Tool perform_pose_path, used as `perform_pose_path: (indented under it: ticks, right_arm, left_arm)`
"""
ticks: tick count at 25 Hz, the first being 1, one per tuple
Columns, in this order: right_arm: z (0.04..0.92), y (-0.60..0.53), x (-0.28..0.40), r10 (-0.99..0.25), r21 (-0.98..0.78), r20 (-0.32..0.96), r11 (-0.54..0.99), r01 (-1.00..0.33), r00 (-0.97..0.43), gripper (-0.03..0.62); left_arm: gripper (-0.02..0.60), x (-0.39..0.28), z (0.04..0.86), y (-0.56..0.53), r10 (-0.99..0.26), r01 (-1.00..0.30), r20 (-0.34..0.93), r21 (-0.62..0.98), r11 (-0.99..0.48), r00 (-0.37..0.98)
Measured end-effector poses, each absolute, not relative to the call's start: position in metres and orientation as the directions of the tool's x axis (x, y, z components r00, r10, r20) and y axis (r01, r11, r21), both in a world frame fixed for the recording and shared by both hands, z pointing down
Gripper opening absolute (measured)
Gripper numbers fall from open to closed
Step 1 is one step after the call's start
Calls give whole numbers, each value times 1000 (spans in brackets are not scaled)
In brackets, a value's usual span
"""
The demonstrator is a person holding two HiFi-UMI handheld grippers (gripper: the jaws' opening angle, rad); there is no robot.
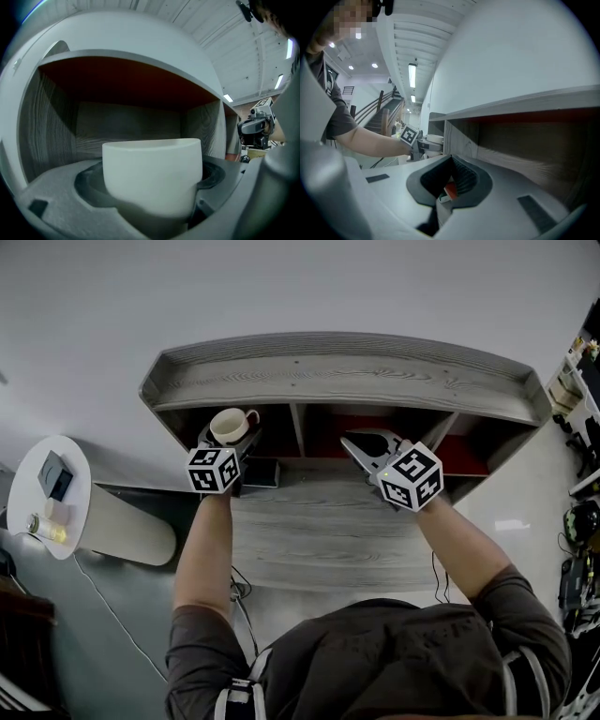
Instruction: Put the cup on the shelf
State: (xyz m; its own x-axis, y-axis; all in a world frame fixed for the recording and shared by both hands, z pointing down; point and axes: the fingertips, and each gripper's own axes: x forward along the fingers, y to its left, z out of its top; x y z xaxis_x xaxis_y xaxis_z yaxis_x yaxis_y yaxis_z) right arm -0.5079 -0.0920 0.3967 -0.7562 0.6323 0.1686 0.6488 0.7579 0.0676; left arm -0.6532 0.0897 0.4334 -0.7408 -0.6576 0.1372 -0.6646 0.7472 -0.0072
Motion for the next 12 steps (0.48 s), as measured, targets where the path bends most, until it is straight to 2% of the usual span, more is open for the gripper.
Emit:
perform_pose_path:
  ticks: [7, 12]
  right_arm:
    - [402, -94, -514, 643, 57, 183, 748, 661, -744, -8]
    - [402, -94, -511, 653, 51, 182, 740, 670, -735, -8]
  left_arm:
    - [434, -671, 464, 90, -622, -642, 208, -43, 766, -755]
    - [434, -673, 470, 87, -607, -634, 198, -115, 765, -769]
